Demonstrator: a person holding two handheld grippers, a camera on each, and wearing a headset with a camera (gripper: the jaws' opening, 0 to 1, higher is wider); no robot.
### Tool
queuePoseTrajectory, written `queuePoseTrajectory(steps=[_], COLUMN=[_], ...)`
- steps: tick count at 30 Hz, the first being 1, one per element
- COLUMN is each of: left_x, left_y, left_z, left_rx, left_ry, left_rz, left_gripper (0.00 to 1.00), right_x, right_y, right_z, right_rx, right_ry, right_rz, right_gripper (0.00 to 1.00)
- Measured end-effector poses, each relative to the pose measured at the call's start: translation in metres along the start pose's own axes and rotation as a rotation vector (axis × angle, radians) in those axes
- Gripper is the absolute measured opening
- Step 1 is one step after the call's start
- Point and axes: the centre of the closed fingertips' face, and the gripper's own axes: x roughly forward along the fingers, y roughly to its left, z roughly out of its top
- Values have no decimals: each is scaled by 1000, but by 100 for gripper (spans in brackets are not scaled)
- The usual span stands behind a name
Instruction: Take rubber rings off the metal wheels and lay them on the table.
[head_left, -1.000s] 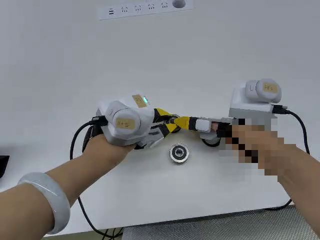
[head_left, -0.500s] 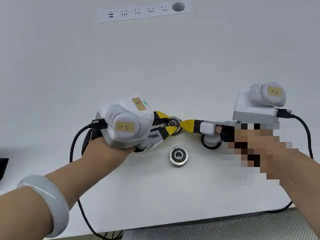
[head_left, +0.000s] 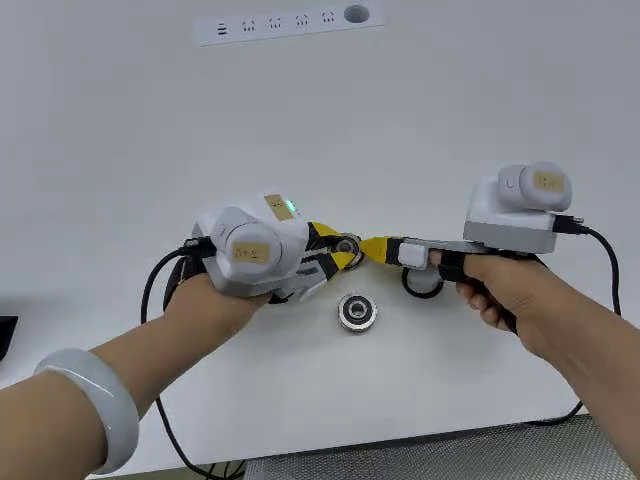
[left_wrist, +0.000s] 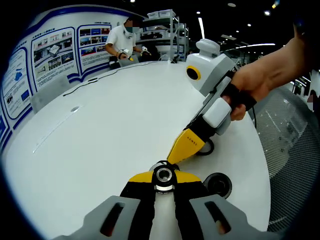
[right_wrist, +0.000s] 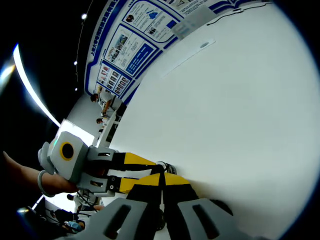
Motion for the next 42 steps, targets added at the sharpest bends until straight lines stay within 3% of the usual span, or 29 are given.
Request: queuePoseTrajectory(steps=[10, 13, 18, 26, 29, 33, 42], left_x=[0, 0, 0, 0, -1, -4, -8], left_y=[0, 0, 0, -1, -2, -4, 1], left_z=[0, 0, 1, 1, 3, 5, 3], left_rx=[4, 7, 13, 22, 21, 44, 37], left_ry=[-2, 0, -1, -7, -18, -30, -35], left_rz=[-2, -3, -6, -18, -21, -18, -5], left_gripper=[13, 13, 14, 14, 22, 25, 32], right_x=[2, -1, -2, -2, -1, 0, -1], right_y=[15, 20, 8, 2, 1, 0, 2], right_z=[2, 6, 4, 0, -1, 0, 0], right_rx=[-4, 2, 7, 10, 15, 19, 18], right_ry=[-4, -28, -22, -12, -7, -6, -6], right_rz=[44, 56, 20, -3, -9, -15, -9], right_gripper=[1, 2, 2, 2, 2, 2, 2])
